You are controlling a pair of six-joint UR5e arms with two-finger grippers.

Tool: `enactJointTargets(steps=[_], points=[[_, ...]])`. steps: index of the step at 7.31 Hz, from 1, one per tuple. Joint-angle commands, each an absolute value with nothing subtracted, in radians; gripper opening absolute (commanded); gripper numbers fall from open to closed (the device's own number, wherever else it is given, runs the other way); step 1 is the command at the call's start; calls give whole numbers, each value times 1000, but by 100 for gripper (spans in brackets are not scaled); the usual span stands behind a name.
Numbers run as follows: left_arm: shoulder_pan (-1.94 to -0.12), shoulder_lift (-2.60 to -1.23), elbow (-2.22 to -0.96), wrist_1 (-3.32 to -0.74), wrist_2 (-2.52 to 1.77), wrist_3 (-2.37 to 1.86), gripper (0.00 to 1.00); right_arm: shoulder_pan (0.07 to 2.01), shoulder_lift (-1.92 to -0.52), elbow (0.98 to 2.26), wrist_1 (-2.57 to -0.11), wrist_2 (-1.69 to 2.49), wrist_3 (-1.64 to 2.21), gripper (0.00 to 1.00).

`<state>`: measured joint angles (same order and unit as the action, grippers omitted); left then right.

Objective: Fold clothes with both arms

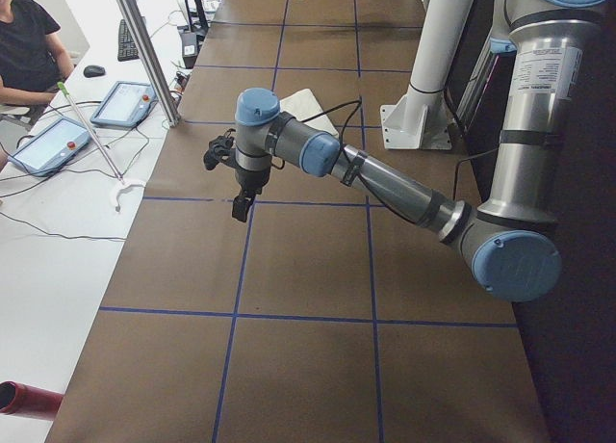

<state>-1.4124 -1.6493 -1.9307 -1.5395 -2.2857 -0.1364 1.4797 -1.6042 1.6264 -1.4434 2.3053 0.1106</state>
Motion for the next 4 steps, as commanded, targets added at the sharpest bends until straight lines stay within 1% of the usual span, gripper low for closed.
enactJointTargets(steps=[1, 2, 3, 4], points=[[-1529, -1646, -1764, -1586, -2383, -42, 100, 1480, -1595, 1618, -1442, 2303, 110, 100], [-1557, -1647, -1705, -1597, -2388, 110, 100, 1480, -1591, 1606, -1442, 2304, 113, 100], [-1563, -1641, -1739, -1592, -2384, 92, 100, 1482, -1592, 1606, -1440, 2304, 115, 100], [-1580, -1641, -1741, -1591, -2384, 91, 100, 1483, -1591, 1609, -1440, 2304, 120, 100]])
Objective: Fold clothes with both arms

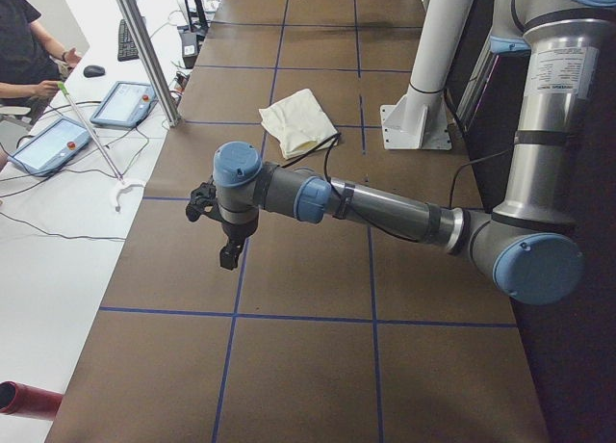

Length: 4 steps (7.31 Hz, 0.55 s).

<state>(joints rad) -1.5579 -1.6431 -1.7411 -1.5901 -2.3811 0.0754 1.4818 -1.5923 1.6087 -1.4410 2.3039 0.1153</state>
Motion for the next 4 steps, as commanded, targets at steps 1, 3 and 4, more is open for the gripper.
enactJointTargets(steps=[1, 3, 4], points=[[-1580, -1641, -1738, -1591, -2382, 91, 100, 1483, -1592, 1612, -1440, 2304, 123, 100], [-1586, -1525, -1829, -1633, -2359, 94, 100, 1494, -1586, 1624, -1440, 2312, 124, 100], [-1594, -1510, -1835, -1638, -2358, 95, 100, 1496, -1580, 1658, -1456, 2315, 129, 100]])
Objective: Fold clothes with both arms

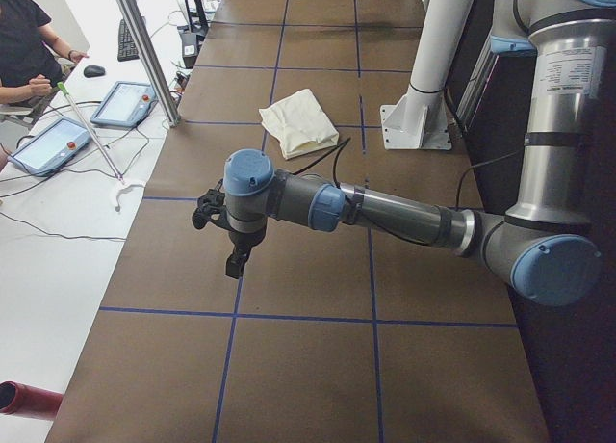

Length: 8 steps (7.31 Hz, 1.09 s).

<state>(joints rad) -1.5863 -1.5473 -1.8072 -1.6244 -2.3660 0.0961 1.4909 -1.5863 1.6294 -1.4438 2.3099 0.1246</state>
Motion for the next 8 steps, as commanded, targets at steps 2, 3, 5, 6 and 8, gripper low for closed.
enactJointTargets(steps=[2, 3, 5, 6, 8], points=[[-1595, -1494, -1838, -1638, -2356, 95, 100, 1508, -1588, 1667, -1498, 2319, 127, 100], [-1597, -1493, -1842, -1634, -2365, 92, 100, 1509, -1572, 1667, -1566, 2339, 111, 100], [-1594, -1499, -1835, -1625, -2368, 92, 100, 1520, -1597, 1672, -1578, 2349, 88, 100], [-1594, -1499, -1845, -1621, -2370, 92, 100, 1520, -1601, 1664, -1578, 2339, 33, 100], [-1594, -1497, -1845, -1621, -2370, 94, 100, 1520, -1598, 1641, -1572, 2342, -11, 100]])
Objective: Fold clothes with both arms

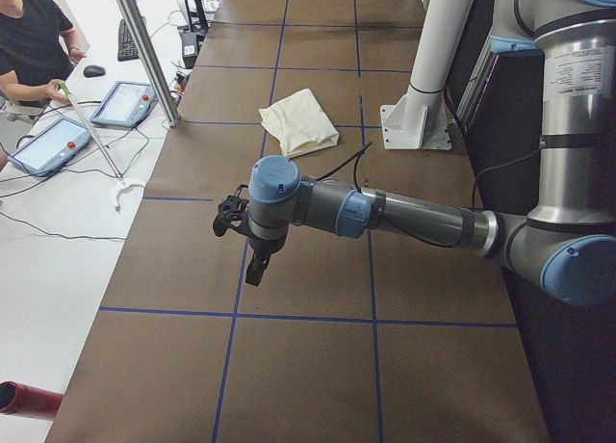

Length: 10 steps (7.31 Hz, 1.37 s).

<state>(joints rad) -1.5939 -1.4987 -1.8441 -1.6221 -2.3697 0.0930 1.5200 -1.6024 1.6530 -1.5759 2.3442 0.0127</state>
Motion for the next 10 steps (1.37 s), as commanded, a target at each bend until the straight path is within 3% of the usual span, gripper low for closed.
enactJointTargets(steps=[1, 10], points=[[-1594, -1496, -1848, -1621, -2370, 95, 100, 1519, -1603, 1616, -1571, 2345, -5, 100], [-1594, -1496, -1830, -1632, -2370, 97, 100, 1519, -1598, 1618, -1565, 2359, 3, 100]])
